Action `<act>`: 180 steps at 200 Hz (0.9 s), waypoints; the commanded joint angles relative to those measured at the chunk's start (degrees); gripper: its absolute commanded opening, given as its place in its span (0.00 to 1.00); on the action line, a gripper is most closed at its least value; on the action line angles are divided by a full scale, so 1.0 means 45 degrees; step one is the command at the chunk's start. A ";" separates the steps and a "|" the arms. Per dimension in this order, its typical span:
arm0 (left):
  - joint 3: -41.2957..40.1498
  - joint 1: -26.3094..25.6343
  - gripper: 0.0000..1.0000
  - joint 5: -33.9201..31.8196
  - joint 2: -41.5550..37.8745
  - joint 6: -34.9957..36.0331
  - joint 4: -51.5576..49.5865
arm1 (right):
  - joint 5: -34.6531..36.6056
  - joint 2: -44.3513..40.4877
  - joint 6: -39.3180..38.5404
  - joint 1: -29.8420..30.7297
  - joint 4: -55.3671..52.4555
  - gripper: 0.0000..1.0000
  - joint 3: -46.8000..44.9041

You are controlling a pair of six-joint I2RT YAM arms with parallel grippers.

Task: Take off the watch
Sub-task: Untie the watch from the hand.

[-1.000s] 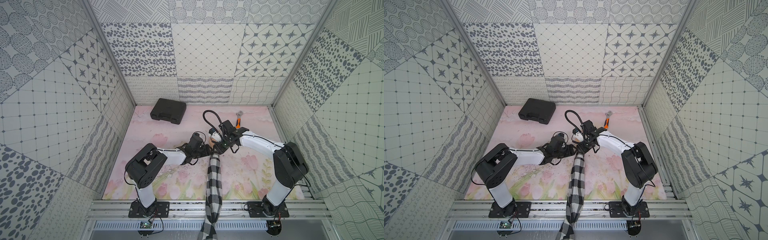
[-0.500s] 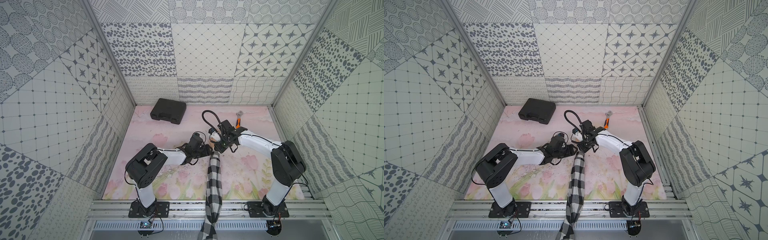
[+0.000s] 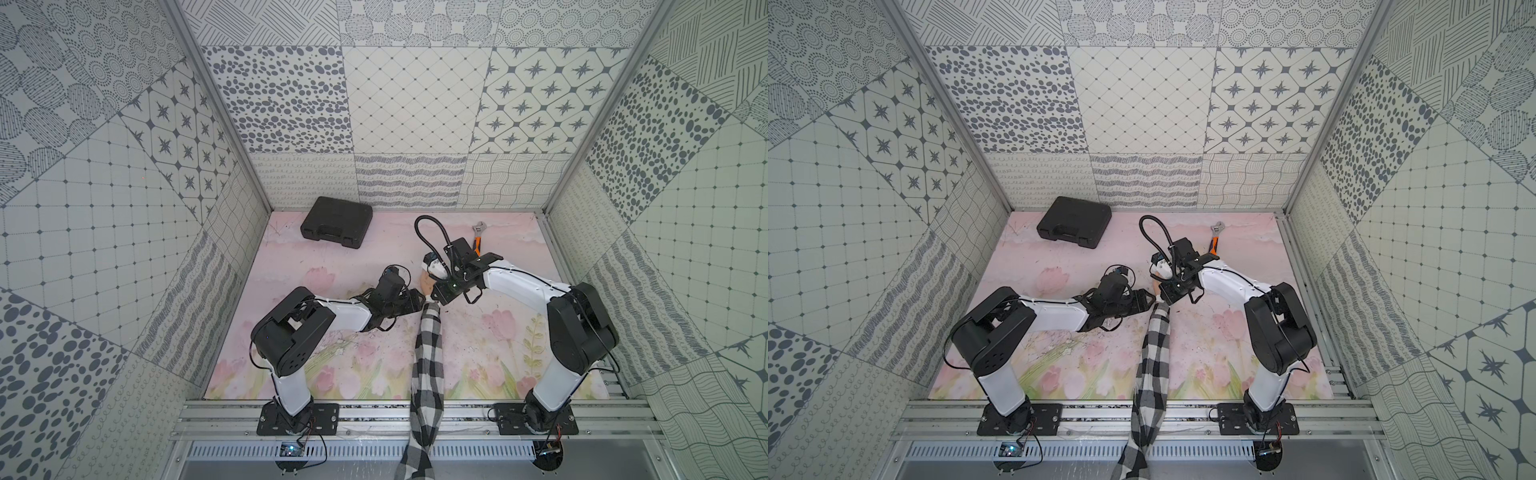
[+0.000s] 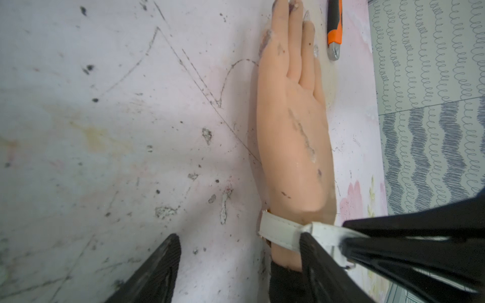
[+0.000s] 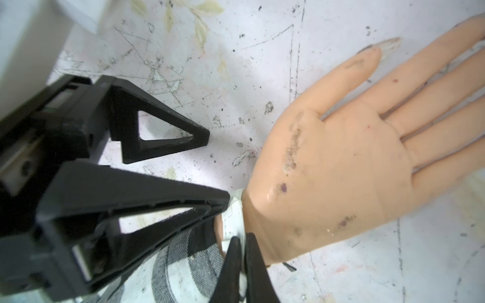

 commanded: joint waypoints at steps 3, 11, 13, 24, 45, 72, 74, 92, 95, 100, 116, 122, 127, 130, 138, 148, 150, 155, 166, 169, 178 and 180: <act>-0.0432 -0.0062 0.73 0.0196 0.0264 -0.0467 -0.3940 | -0.3243 -0.0959 0.1131 -0.0950 0.1662 0.00 -0.0325; -0.0465 -0.0062 0.73 0.0214 0.0263 -0.0476 -0.3911 | -0.3770 -0.0960 0.1351 -0.1211 0.1867 0.00 -0.0394; -0.0482 -0.0062 0.73 0.0209 0.0264 -0.0500 -0.3910 | -0.3866 -0.0960 0.1409 -0.1257 0.1920 0.00 -0.0414; -0.0510 -0.0062 0.73 0.0244 0.0283 -0.0514 -0.3865 | -0.4510 -0.0870 0.1621 -0.1462 0.2153 0.00 -0.0477; -0.0483 -0.0076 0.73 0.0253 0.0322 -0.0559 -0.3803 | -0.5603 -0.0403 0.1900 -0.1630 0.2249 0.00 -0.0404; -0.0450 -0.0082 0.73 0.0155 0.0163 -0.0518 -0.3896 | -0.5881 0.0258 0.1928 -0.1630 0.1991 0.00 -0.0329; -0.0454 -0.0077 0.73 0.0116 0.0127 -0.0516 -0.3911 | -0.5859 0.0282 0.1944 -0.1630 0.2020 0.00 -0.0354; -0.0481 -0.0079 0.73 -0.0286 -0.0426 -0.0412 -0.4139 | -0.5639 0.0377 0.2024 -0.1631 0.2146 0.00 -0.0599; -0.0479 -0.0082 0.73 -0.0369 -0.0554 -0.0399 -0.4221 | -0.5604 0.0386 0.2041 -0.1635 0.2174 0.00 -0.0638; -0.0452 -0.0082 0.73 -0.0556 -0.0759 -0.0328 -0.4375 | -0.5563 0.0406 0.2075 -0.1632 0.2218 0.00 -0.0687; -0.0408 -0.0046 0.73 -0.1176 -0.1541 -0.0069 -0.4926 | -0.5388 0.0520 0.2109 -0.1611 0.2258 0.00 -0.0789; -0.0394 -0.0014 0.73 -0.1362 -0.1824 0.0012 -0.5101 | -0.5296 0.0556 0.2115 -0.1611 0.2257 0.00 -0.0811; -0.0377 0.0008 0.73 -0.1499 -0.2045 0.0092 -0.5239 | -0.5225 0.0598 0.2117 -0.1599 0.2236 0.00 -0.0783; -0.0353 0.0015 0.73 -0.1560 -0.2180 0.0132 -0.5340 | -0.5203 0.0626 0.2107 -0.1597 0.2232 0.00 -0.0791; -0.0302 0.0021 0.73 -0.1737 -0.2515 0.0230 -0.5556 | -0.5163 0.0691 0.2105 -0.1574 0.2221 0.00 -0.0792; -0.0241 0.0023 0.73 -0.1798 -0.2857 0.0412 -0.5609 | -0.5123 0.0755 0.2105 -0.1553 0.2231 0.00 -0.0792; -0.0202 0.0022 0.74 -0.1798 -0.2928 0.0444 -0.5629 | -0.5117 0.0772 0.2110 -0.1557 0.2231 0.00 -0.0792; -0.0122 0.0021 0.74 -0.1798 -0.3021 0.0507 -0.5674 | -0.5092 0.0796 0.2118 -0.1533 0.2248 0.00 -0.0791; 0.0145 0.0021 0.74 -0.1736 -0.3117 0.0649 -0.5772 | -0.5060 0.0853 0.2163 -0.1494 0.2307 0.00 -0.0811; 0.0225 0.0026 0.74 -0.1680 -0.3115 0.0705 -0.5760 | -0.5053 0.0870 0.2154 -0.1479 0.2309 0.00 -0.0811; 0.0465 0.0016 0.74 -0.1529 -0.3054 0.0781 -0.5720 | -0.5051 0.0926 0.2176 -0.1427 0.2321 0.00 -0.0792; 0.0517 0.0016 0.74 -0.1492 -0.3031 0.0800 -0.5720 | -0.5046 0.0942 0.2177 -0.1428 0.2322 0.00 -0.0792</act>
